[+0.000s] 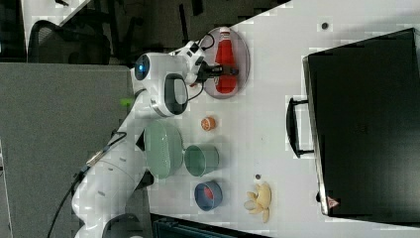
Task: Pick ketchup from plate and place it on table.
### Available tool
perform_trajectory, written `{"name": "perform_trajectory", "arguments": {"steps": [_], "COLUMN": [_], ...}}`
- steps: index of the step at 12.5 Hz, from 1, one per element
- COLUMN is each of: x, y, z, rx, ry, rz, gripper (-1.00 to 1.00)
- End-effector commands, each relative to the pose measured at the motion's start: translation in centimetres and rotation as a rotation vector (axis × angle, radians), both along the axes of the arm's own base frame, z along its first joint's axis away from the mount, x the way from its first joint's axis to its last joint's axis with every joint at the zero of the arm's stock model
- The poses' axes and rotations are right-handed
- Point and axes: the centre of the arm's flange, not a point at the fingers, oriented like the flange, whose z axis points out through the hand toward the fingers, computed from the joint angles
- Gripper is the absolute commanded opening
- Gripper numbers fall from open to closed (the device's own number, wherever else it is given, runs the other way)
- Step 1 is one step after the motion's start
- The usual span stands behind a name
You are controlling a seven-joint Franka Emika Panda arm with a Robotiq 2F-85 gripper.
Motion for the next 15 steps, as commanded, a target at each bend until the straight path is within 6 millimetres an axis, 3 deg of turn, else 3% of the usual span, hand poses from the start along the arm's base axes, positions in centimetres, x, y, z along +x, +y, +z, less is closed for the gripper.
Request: {"name": "perform_trajectory", "arguments": {"steps": [1,4,6,7,9,11,13,15], "x": [1.5,-1.7,-4.8,-6.4,-9.3,-12.1,-14.4,-16.4], "y": [-2.1,-4.1,-5.6,-6.2,-6.9,-7.2,-7.4,-7.3], "z": [15.5,23.1,26.1,26.6,26.3,24.8,22.1,18.1], "rx": [0.014,-0.005,-0.022,-0.029,-0.040,-0.046,-0.048,-0.049], "ry": [-0.127,-0.029,0.054,0.087,0.121,0.140,0.109,0.082], "rz": [-0.060,-0.075,-0.118,-0.160,-0.227,-0.257,-0.268,-0.276], "gripper": [0.17,0.17,0.17,0.17,0.17,0.17,0.17,0.17]}}
